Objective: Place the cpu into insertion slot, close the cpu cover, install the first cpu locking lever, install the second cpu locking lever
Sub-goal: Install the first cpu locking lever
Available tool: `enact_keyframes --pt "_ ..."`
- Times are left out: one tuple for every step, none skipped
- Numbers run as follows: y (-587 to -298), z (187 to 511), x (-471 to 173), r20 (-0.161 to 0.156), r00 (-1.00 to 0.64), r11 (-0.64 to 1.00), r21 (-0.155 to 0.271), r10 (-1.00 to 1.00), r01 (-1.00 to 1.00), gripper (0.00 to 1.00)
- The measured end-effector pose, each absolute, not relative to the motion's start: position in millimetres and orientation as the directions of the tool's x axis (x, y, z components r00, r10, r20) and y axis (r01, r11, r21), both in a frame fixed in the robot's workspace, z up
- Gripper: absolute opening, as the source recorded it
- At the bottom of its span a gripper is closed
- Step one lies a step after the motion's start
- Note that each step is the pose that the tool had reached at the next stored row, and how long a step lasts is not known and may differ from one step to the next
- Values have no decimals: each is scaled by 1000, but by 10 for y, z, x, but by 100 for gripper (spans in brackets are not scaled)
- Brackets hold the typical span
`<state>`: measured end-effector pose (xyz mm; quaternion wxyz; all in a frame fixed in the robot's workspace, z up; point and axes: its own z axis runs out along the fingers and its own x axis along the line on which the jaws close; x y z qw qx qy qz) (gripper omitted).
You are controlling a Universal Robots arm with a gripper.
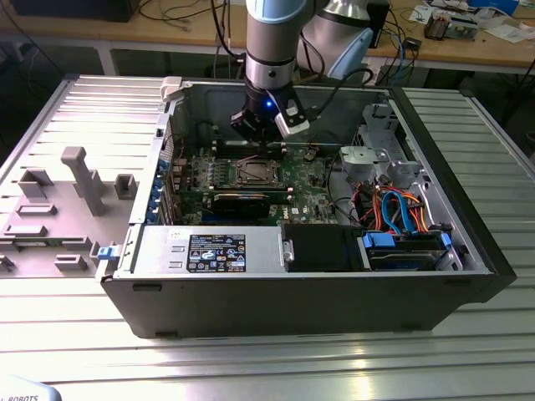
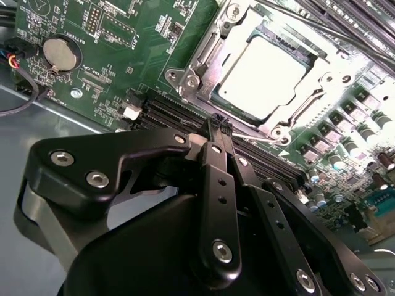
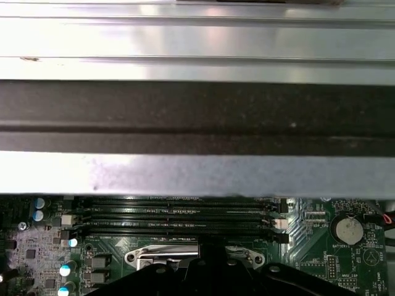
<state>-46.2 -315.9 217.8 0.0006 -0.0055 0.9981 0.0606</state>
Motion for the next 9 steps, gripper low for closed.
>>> enact_keyframes --pt "-3158 2164 -455 -2 -1000 993 121 -11 -11 11" --pt "-3158 2157 -451 -2 -1000 993 121 -11 -11 11" --pt "-3158 2150 -448 -2 -1000 993 121 -11 -11 11" --pt "-3158 2135 -439 -2 -1000 993 121 -11 -11 11" --pt "-3158 2113 -423 -2 -1000 993 121 -11 -11 11" --pt "-3158 2107 -419 -2 -1000 993 121 -11 -11 11" --pt "-3158 2099 -415 -2 -1000 993 121 -11 -11 11" --pt "-3158 2084 -411 -2 -1000 993 121 -10 -11 11" --pt "-3158 2075 -410 -2 -1000 993 121 -10 -10 11"
